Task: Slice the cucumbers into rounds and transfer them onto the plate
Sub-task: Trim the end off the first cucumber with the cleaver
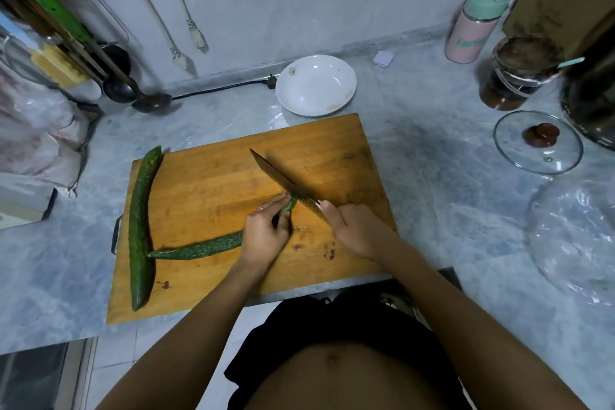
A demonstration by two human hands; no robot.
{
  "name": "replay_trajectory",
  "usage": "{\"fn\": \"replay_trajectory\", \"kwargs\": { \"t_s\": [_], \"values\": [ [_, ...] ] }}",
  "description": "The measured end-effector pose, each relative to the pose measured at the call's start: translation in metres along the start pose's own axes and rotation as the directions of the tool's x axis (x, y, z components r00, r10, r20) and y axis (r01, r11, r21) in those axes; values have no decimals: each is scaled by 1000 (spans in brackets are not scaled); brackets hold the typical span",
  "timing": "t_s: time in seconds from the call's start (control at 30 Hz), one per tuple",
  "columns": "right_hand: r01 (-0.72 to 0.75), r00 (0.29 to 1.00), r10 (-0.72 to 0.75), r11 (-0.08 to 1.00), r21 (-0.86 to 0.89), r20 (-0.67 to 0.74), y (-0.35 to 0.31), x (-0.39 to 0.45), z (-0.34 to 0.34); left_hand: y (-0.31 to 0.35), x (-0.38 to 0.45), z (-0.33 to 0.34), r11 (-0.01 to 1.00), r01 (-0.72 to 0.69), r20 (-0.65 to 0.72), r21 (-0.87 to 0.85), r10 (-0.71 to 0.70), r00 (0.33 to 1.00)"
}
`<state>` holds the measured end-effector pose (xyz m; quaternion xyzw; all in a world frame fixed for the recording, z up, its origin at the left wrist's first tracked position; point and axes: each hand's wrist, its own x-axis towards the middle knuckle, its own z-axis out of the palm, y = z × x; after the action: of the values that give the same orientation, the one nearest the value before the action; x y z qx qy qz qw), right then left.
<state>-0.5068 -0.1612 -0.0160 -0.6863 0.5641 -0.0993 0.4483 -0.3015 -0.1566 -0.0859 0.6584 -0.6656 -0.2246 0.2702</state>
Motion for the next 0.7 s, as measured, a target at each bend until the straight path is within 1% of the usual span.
{"fn": "replay_trajectory", "kwargs": {
  "t_s": [0.07,0.13,0.17,0.23,0.37,0.4,0.47,0.6,0.7],
  "values": [
    [6,999,-4,998,62,-36,4,-7,-11,3,7,-7,999,41,31,-27,-40,999],
    [31,996,-22,994,106,-88,5,-14,-21,7,15,-13,1000,17,33,-2,-17,999],
    [23,994,-9,992,122,-110,4,-16,-25,10,20,-15,999,-18,42,28,17,999],
    [-15,985,38,990,140,-167,5,-16,-33,17,33,-14,992,-71,105,104,60,993],
    [-72,969,106,986,153,-225,11,-17,-40,34,58,-2,938,-94,259,332,5,966],
    [-78,966,115,983,163,-232,12,-17,-41,37,62,1,927,-109,282,360,4,959],
    [-90,959,137,977,192,-246,16,-19,-43,40,71,5,934,-105,301,341,-2,954],
    [-141,941,206,960,242,-267,22,-23,-50,40,100,6,981,1,230,194,-46,972],
    [-188,917,277,935,301,-286,23,-25,-59,46,131,8,990,41,225,135,-71,972]
  ]
}}
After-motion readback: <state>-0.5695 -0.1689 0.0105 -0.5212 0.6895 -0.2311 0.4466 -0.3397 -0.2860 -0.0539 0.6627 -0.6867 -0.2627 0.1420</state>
